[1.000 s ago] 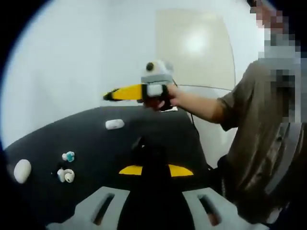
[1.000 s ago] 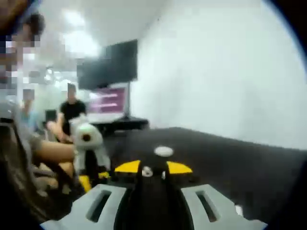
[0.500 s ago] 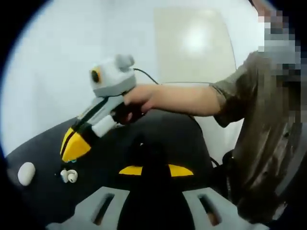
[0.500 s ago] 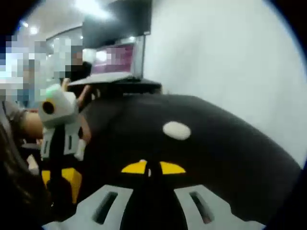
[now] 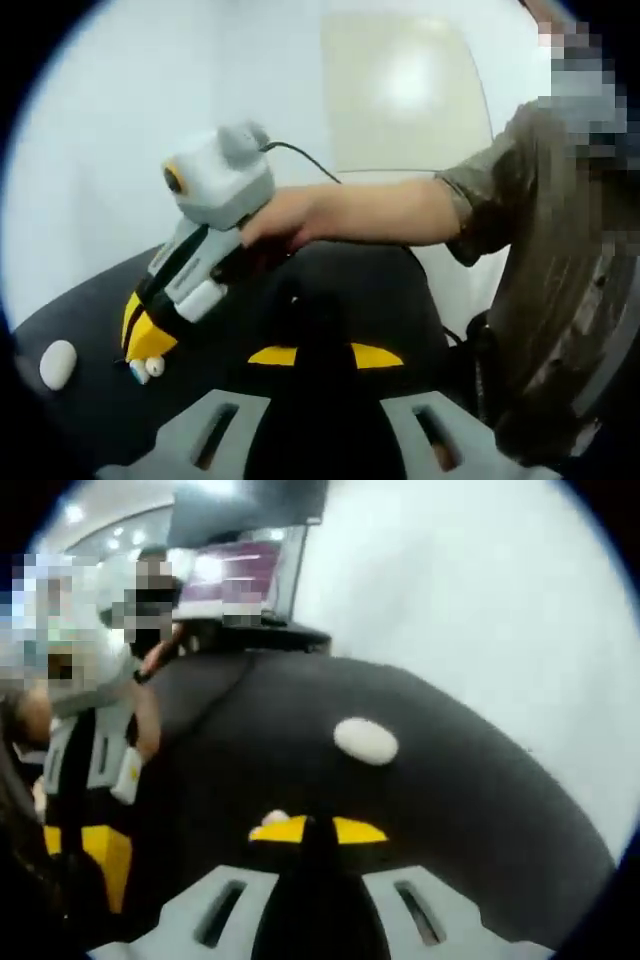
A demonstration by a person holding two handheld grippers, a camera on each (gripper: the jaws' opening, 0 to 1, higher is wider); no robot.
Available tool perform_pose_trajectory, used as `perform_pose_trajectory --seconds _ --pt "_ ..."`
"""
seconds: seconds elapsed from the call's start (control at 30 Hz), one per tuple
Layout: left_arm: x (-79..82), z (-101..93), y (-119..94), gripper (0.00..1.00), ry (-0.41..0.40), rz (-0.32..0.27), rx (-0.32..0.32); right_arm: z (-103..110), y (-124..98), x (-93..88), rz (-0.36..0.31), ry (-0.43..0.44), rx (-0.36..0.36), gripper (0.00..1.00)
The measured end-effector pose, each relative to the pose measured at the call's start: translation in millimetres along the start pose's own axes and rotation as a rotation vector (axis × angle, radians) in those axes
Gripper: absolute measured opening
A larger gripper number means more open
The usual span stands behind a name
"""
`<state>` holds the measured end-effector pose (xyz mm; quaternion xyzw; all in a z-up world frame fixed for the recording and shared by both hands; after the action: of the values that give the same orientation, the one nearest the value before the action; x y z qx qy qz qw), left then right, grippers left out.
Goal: Pick up three earphones and place each one into its charging case using tactile feedback, ensure that each earphone is properly inserted and securely positioned inside the case.
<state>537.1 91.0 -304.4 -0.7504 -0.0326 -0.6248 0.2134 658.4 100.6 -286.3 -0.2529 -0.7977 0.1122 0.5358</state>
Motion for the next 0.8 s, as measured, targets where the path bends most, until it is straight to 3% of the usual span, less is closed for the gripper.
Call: perform_pose_trajectory --seconds 0.1,0.17,0.27,0.3,0.53,0.7,0.8 --pt "-0.1 0.6 0.1 0.15 -0.002 0.001 -0.001 -12.7 -15.6 18.9 -0.102 0.055 -0.037 0.09" --pt "-0.3 -1.2 0.1 0.14 0.004 0.002 0.000 -11.0 -36.7 37.1 -0.214 0.141 -0.027 0.09" --pt "-0.7 -3.4 0.0 0.14 0.009 0.002 0.000 4.8 -69.7 55.6 -0.395 0.291 0.074 0.09" --pt "-0.8 -4.6 0.2 0.14 0.009 0.003 -0.001 10.1 -78.2 56.1 -0.414 0.314 0.101 0.09" --pt "-1.0 -6.7 0.3 0.14 -0.020 0.006 -0.004 21.0 -121.0 42.8 -0.371 0.383 0.151 0.09" --pt "-1.2 -8.1 0.2 0.14 -0.044 0.010 -0.010 45.9 -142.2 35.8 -0.309 0.348 0.280 0.09" --pt "-0.7 -9.0 0.4 0.14 -0.065 0.012 -0.015 58.7 -146.2 31.4 -0.233 0.285 0.337 0.09"
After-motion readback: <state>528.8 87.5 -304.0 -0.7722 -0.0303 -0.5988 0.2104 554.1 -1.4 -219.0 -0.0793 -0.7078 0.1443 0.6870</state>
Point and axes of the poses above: the point that each gripper's makers call its tool centre point, and the gripper's own axes: y roughly forward along the fingers, z roughly to its left, x roughly out of its top, the point moved 4 cm from there along -y, roughly backward along the fingers, and after that the axes turned 11 degrees about -y, right-handed, at the moved point
